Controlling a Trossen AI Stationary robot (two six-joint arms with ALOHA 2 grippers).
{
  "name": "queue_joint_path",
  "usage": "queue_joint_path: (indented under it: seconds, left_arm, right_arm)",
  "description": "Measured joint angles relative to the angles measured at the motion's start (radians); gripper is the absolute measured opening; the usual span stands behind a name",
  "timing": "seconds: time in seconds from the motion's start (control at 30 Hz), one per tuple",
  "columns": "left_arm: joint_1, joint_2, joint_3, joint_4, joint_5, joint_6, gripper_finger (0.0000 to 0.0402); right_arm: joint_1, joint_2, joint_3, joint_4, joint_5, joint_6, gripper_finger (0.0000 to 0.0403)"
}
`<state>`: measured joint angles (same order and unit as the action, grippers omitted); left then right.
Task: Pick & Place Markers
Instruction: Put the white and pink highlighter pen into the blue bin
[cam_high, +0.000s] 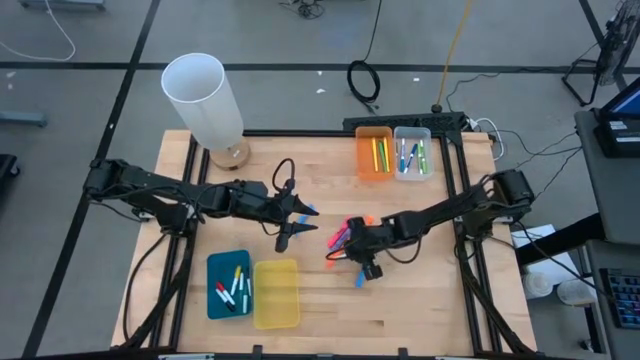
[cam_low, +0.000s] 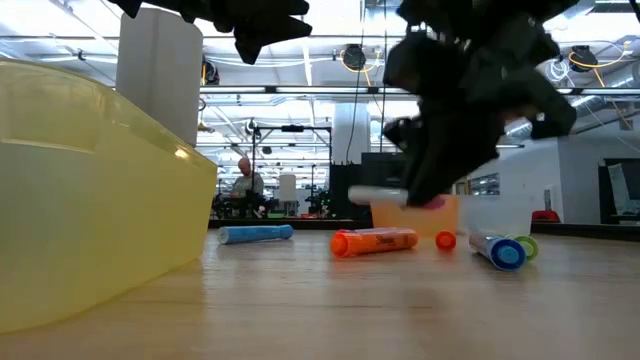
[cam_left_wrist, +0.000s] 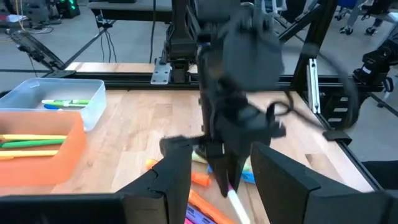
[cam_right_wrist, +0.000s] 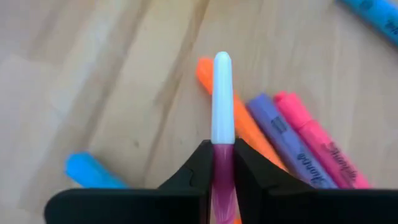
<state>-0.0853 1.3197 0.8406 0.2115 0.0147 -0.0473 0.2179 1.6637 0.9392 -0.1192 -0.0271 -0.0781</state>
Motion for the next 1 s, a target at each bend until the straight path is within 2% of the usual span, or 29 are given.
queue_joint_path:
  seconds: [0.07, 0.17, 0.43, 0.67, 0.83, 1.0]
  left_arm:
    - [0.000, 0.000, 0.000, -0.001, 0.000, 0.005, 0.0170]
    - [0.000, 0.013, 0.000, 0.004, 0.000, 0.022, 0.0170]
    - [0.000, 0.089, -0.001, 0.039, 0.005, 0.012, 0.0170]
    - [-0.010, 0.135, 0.000, 0.226, 0.032, 0.039, 0.0170]
    - [-0.044, 0.162, 0.000, 0.336, 0.046, 0.092, 0.0170]
    - [-0.065, 0.246, 0.000, 0.565, 0.045, 0.167, 0.0170]
  right_arm:
    - [0.000, -0.032, -0.003, 0.021, 0.000, 0.021, 0.0027]
    - [0.009, -0.084, -0.050, 0.175, 0.000, 0.023, 0.0027]
    - [0.004, -0.197, -0.283, 0.776, 0.019, -0.002, 0.0027]
    - [-0.003, -0.300, -0.384, 0.961, 0.184, -0.018, 0.0027]
    - [0.017, -0.318, -0.434, 1.149, 0.188, -0.045, 0.0027]
    - [0.043, -0.317, -0.440, 1.217, 0.183, -0.114, 0.0027]
